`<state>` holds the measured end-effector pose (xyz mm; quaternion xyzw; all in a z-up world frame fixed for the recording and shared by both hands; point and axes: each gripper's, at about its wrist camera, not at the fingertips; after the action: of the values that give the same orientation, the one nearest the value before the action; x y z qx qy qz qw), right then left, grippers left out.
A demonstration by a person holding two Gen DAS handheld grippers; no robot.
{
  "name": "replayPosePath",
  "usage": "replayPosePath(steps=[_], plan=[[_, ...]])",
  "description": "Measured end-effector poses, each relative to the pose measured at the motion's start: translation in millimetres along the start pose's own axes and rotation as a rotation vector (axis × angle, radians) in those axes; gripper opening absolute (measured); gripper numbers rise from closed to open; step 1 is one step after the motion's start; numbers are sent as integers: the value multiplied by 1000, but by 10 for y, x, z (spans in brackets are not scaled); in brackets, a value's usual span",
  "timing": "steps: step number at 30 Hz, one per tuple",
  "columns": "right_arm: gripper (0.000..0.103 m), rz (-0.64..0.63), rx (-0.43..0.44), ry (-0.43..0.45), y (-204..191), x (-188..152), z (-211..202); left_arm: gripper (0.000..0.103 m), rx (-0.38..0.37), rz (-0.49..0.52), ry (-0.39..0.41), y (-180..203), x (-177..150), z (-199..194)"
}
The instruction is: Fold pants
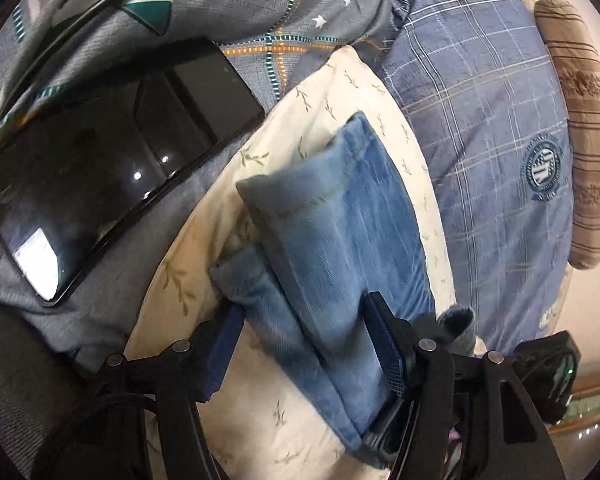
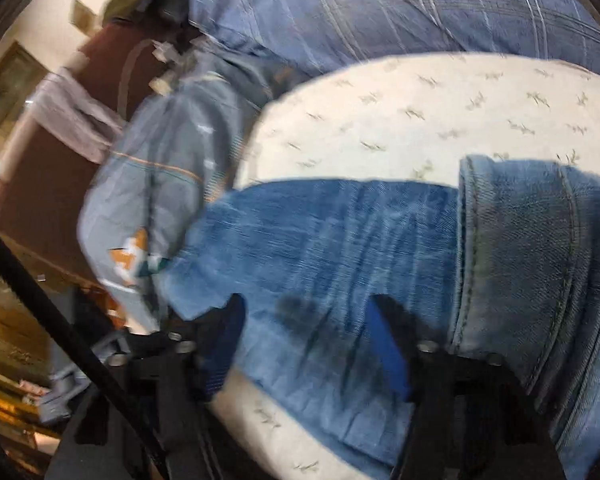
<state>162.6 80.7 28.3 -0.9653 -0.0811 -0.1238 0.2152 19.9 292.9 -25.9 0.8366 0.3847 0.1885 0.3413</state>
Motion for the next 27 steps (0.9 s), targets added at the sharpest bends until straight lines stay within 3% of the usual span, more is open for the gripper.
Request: replayPosePath(steps=[1, 2, 3, 6, 9, 11, 13, 15, 19, 21, 23, 27], plan=[[39, 3, -28, -10, 4, -5, 45, 61, 7, 11, 14, 18, 7, 3], [35, 0, -50, -18, 16, -11, 84, 48, 27, 32, 24, 45, -7, -2], [33, -2, -64, -26, 19, -20, 112, 29, 50, 56, 29, 72, -34, 0], [35, 3, -25, -34, 65, -36, 65, 28, 27, 46, 25, 12, -78, -3], [36, -3, 21, -32, 26, -1, 5, 36, -3, 15, 20, -18, -46, 11], [47, -6, 59, -27, -23, 49, -24, 41, -5, 26, 24, -18, -39, 22], [61, -18, 103, -17, -98, 120, -52, 38, 27, 72, 29, 46, -45, 30], [66, -37, 151, -27, -175, 231, -54, 12, 27, 103, 41, 64, -75, 0], [69, -67, 263, -181, -360, 455, 98, 10, 64, 192, 88, 189, -211, -121], [70, -102, 276, -257, -515, 510, 186, 10, 104, 232, 121, 235, -333, -164], [70, -149, 263, -341, -731, 579, 325, 10, 154, 263, 136, 298, -432, -156], [70, -245, 116, -513, -1085, 582, 755, 10, 262, 346, 165, 457, -550, -90]])
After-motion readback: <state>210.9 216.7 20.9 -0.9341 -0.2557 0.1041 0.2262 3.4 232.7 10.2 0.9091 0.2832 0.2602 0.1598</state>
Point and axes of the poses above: each gripper's, at about its wrist camera, not at the fingertips, and z roughly the way its jaws point, y to its right, x to its top, and after that the axes turned 5 degrees about -y, right-handed
